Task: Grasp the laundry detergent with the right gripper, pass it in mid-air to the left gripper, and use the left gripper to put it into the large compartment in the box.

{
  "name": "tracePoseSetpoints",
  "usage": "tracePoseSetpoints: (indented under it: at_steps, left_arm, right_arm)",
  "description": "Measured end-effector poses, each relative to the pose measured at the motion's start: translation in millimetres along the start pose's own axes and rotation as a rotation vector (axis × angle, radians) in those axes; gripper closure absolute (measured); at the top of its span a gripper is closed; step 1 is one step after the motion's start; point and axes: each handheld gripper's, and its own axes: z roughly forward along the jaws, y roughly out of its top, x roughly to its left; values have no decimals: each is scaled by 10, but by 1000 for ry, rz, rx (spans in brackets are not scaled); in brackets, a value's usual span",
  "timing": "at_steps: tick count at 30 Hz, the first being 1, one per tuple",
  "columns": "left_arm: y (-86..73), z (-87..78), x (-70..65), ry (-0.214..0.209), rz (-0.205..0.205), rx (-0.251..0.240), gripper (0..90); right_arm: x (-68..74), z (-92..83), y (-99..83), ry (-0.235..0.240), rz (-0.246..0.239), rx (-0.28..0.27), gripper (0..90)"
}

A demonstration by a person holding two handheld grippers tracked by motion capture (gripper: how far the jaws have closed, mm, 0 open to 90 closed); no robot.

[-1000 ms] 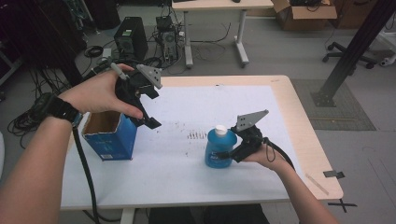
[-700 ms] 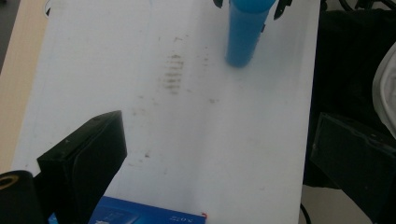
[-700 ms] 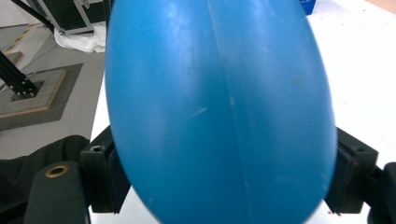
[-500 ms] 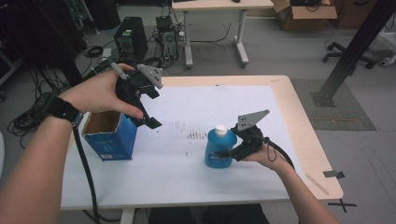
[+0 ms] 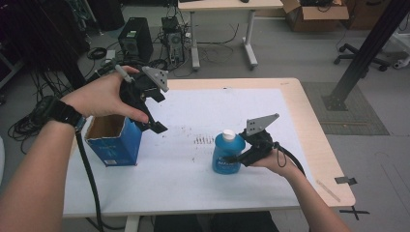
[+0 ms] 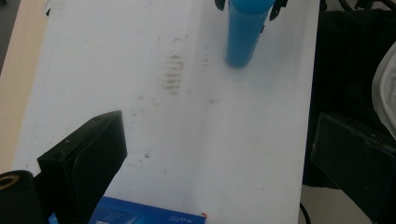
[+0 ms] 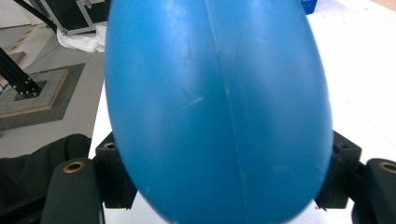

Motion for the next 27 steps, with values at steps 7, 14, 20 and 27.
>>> tracePoseSetpoints:
  at_steps: [7, 14, 20, 27]
  left_arm:
    - [16, 3, -3, -2, 5, -2, 39]
    - [18, 5, -5, -1, 7, -2, 39]
    - [24, 7, -10, -2, 9, -4, 39]
    - [34, 7, -26, -4, 19, -8, 37]
  right_arm:
    - [2, -3, -10, -1, -3, 2, 304]
    - [-1, -8, -34, 6, -1, -7, 361]
    - [10, -11, -29, 6, -14, -12, 386]
    - [11, -18, -42, 0, -16, -27, 404]
